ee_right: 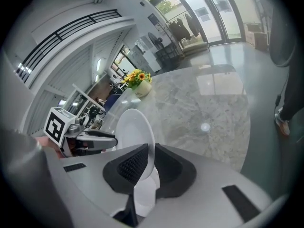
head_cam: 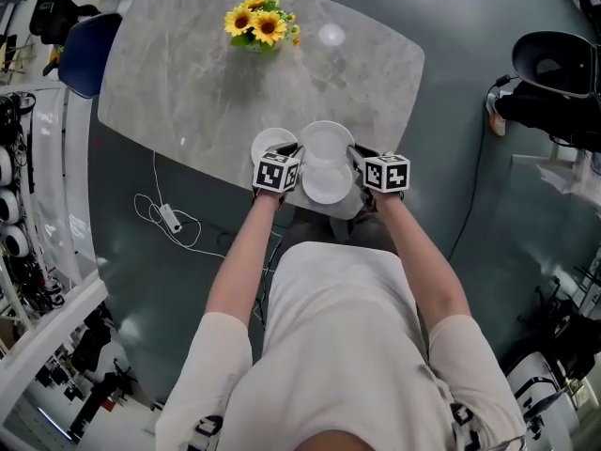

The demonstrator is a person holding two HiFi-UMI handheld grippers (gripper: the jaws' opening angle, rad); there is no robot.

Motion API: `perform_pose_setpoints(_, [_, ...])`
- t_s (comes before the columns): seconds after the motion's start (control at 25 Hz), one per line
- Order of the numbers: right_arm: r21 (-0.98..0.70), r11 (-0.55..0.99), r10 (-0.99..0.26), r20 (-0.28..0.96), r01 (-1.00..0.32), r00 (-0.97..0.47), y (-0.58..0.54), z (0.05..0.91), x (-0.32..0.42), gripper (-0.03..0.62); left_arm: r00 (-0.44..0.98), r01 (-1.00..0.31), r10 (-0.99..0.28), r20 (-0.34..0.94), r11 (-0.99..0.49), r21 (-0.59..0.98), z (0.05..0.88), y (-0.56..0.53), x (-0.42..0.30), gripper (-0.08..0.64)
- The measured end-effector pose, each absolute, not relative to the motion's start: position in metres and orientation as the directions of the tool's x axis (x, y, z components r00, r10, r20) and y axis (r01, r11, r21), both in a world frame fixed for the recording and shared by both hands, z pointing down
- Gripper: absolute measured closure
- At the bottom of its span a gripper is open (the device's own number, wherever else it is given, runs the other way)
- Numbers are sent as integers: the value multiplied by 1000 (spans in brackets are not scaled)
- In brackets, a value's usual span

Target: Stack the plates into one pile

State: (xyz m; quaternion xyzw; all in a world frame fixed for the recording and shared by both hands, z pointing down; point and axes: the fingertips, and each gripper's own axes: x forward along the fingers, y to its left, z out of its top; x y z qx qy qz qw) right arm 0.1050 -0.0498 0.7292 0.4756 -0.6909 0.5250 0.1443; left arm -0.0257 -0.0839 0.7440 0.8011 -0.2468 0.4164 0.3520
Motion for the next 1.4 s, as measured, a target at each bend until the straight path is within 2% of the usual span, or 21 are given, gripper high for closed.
perform_pose_setpoints(0.64, [-573, 88, -395, 731, -815, -557, 6, 737, 87, 529, 520, -744, -119, 846, -549, 380, 749, -11, -46, 502])
perform_pose_setpoints(1.4, [-524, 137, -254, 801, -840, -542, 35, 781, 77, 528, 491, -784, -66, 869, -468, 408, 792, 37, -58, 502])
